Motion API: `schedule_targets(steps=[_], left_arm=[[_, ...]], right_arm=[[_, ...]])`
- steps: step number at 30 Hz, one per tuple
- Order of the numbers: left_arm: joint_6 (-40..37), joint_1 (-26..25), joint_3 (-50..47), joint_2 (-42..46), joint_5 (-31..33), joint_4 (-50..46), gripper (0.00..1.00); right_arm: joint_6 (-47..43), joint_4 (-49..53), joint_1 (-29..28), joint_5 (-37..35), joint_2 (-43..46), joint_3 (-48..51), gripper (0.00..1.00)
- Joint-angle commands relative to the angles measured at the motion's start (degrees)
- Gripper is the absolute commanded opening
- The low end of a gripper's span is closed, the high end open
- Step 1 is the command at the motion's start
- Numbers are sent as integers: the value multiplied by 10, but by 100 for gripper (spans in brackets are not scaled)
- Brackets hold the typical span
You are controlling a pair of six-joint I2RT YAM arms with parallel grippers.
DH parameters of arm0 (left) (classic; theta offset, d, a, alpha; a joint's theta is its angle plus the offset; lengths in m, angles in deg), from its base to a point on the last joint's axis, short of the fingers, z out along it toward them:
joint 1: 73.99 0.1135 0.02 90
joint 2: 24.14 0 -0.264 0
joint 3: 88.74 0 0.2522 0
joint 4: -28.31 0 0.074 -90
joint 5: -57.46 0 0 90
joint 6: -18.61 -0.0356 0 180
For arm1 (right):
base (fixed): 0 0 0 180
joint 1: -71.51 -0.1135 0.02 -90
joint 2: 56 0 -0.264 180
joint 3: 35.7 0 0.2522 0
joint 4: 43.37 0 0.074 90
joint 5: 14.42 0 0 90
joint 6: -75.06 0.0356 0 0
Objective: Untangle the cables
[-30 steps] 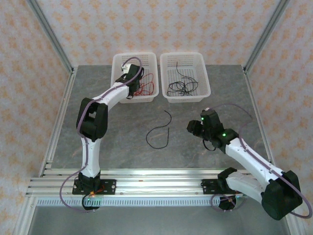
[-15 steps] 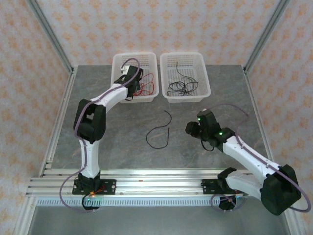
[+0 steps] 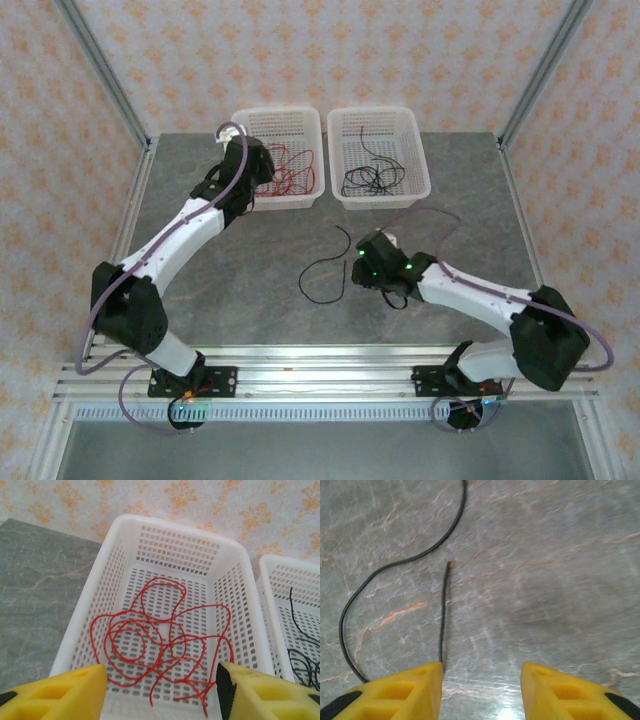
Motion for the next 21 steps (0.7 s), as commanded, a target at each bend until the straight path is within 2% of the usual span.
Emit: schedule_targets(steps=[1, 8, 21], left_arm=[[16, -2, -45, 49, -11, 12, 62], [24, -1, -138, 152, -14, 14, 65], [23, 0, -207, 249, -31, -4, 68]], right_arm=[[25, 14, -35, -43, -40, -40, 45], [45, 57, -81, -72, -145, -120, 45], [82, 78, -93, -85, -233, -160, 42]])
